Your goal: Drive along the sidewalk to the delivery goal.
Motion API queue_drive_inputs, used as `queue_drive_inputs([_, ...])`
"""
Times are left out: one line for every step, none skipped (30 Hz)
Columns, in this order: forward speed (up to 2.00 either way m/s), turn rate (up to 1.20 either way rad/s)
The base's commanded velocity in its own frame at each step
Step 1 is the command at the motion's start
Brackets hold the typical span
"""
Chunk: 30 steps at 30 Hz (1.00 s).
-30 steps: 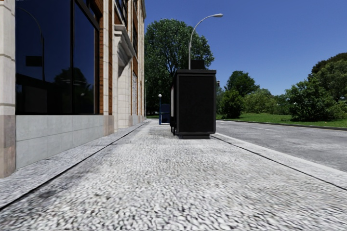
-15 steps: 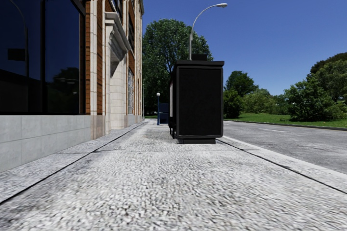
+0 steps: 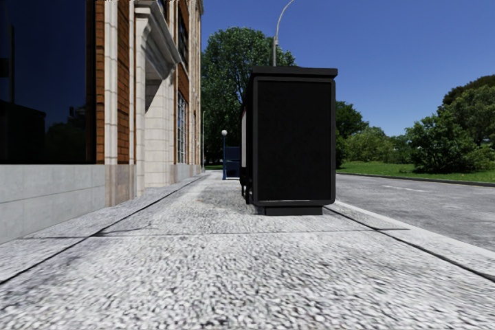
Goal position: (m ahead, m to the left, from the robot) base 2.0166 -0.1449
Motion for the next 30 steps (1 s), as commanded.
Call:
queue_drive_inputs([2.0, 0.0])
queue_drive_inputs([2.0, 0.0])
queue_drive_inputs([2.0, 0.0])
queue_drive_inputs([2.0, 0.0])
queue_drive_inputs([2.0, 0.0])
queue_drive_inputs([2.0, 0.0])
queue_drive_inputs([2.0, 0.0])
queue_drive_inputs([2.0, 0.0])
queue_drive_inputs([2.0, 0.0])
queue_drive_inputs([2.0, 0.0])
queue_drive_inputs([2.0, 0.0])
queue_drive_inputs([2.0, 0.0])
queue_drive_inputs([2.0, 0.0])
queue_drive_inputs([1.97, 0.0])
queue_drive_inputs([1.77, 0.0])
queue_drive_inputs([1.77, 0.0])
queue_drive_inputs([1.66, 0.0])
queue_drive_inputs([1.53, 0.04])
queue_drive_inputs([1.4, 0.1])
queue_drive_inputs([1.4, 0.1])
queue_drive_inputs([1.3, 0.24])
queue_drive_inputs([1.16, 0.34])
queue_drive_inputs([1.01, 0.37])
queue_drive_inputs([0.91, 0.38])
queue_drive_inputs([0.91, 0.38])
queue_drive_inputs([0.82, 0.38])
queue_drive_inputs([0.77, 0.38])
queue_drive_inputs([0.72, 0.38])
queue_drive_inputs([0.72, 0.38])
queue_drive_inputs([0.62, 0.28])
